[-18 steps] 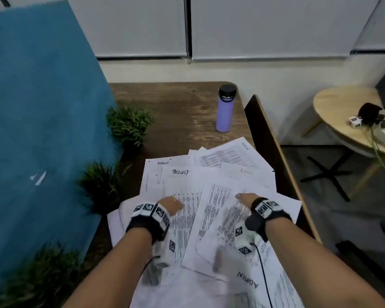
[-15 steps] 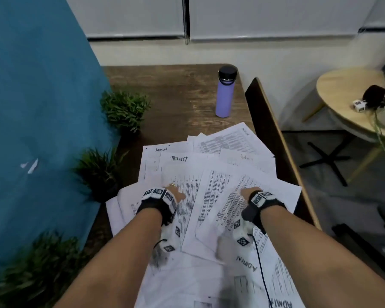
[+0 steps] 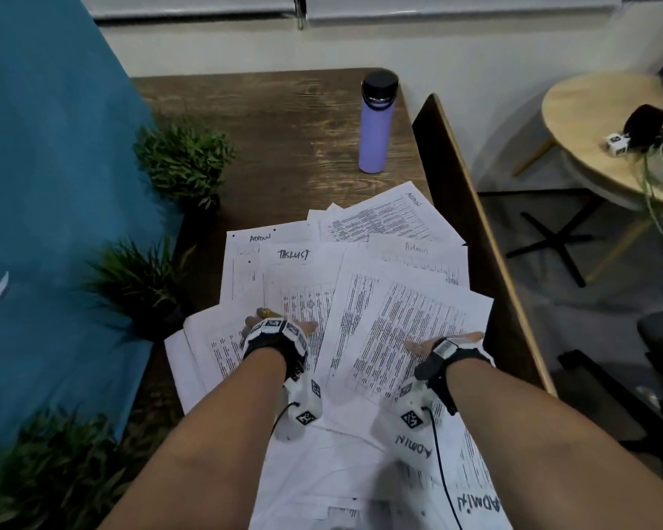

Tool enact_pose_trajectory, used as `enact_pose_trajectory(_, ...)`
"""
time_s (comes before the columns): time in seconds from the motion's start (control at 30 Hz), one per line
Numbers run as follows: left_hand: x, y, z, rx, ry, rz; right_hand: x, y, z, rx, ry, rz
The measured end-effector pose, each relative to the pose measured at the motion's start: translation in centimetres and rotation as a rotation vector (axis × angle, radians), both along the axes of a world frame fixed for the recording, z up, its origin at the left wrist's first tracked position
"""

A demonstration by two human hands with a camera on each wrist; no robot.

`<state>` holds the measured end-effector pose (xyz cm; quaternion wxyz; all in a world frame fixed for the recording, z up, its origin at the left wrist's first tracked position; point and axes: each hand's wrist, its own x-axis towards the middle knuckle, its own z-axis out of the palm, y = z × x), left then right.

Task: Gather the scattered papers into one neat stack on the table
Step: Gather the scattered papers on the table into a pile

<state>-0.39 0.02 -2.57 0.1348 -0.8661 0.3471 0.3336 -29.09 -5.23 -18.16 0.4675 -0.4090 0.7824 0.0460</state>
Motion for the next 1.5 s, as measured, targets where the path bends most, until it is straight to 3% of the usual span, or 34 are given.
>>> enact_pose_trajectory(0.03,0.0,0.0,0.0,-0.031,0.024,0.063,-0.6,-0.9,-1.9,0.065,0.054,0.006)
enact_pose_trajectory(0.1,0.3,0.1,0.4,-0.1,0.055,0.116,2.2,2.0,8.2,0.142,0.286,-0.019)
enact_pose_trajectory(0.2,1.4,-0.1,0.1,-0.174,0.176,0.138,3.3,3.4,13.1,-0.004,0.291,-0.207)
enact_pose_trajectory(0.27,1.3,0.3,0.4,-0.237,0.263,0.176,2.7,3.3,12.4,-0.105,0.317,-0.277)
enact_pose_trajectory(0.5,-1.4,1.0,1.4,-0.233,0.425,0.083,2.7,5.0,13.4,-0.121,0.45,-0.117)
enact_pose_trajectory(0.73,-2.2,1.7,1.3,-0.181,0.39,0.079,4.4,4.9,13.0,-0.155,0.178,-0.161)
enact_pose_trajectory(0.9,-1.7,2.4,0.9,-0.154,0.336,0.002,4.0,5.2,14.4,-0.304,0.29,-0.049)
enact_pose_trajectory(1.0,-0.9,2.9,0.6,-0.207,0.246,-0.051,3.2,5.7,14.5,-0.163,0.311,-0.023)
enact_pose_trajectory(1.07,-0.5,3.4,0.2,-0.266,0.102,-0.083,3.6,6.0,13.5,-0.069,0.293,0.06)
enact_pose_trajectory(1.13,-0.4,4.0,-0.5,-0.279,0.055,0.023,4.7,6.1,12.7,-0.095,0.252,0.141)
enact_pose_trajectory(1.23,-0.6,4.4,-1.5,-0.258,0.143,0.171,6.6,6.3,12.6,-0.196,0.165,0.214)
enact_pose_trajectory(1.4,-1.0,3.8,-1.5,-0.454,0.346,0.028,7.9,5.5,13.6,-0.378,0.078,0.068)
enact_pose_trajectory(1.5,0.7,3.8,-1.0,-0.558,0.156,0.206,6.4,4.8,14.4,-0.365,0.122,-0.055)
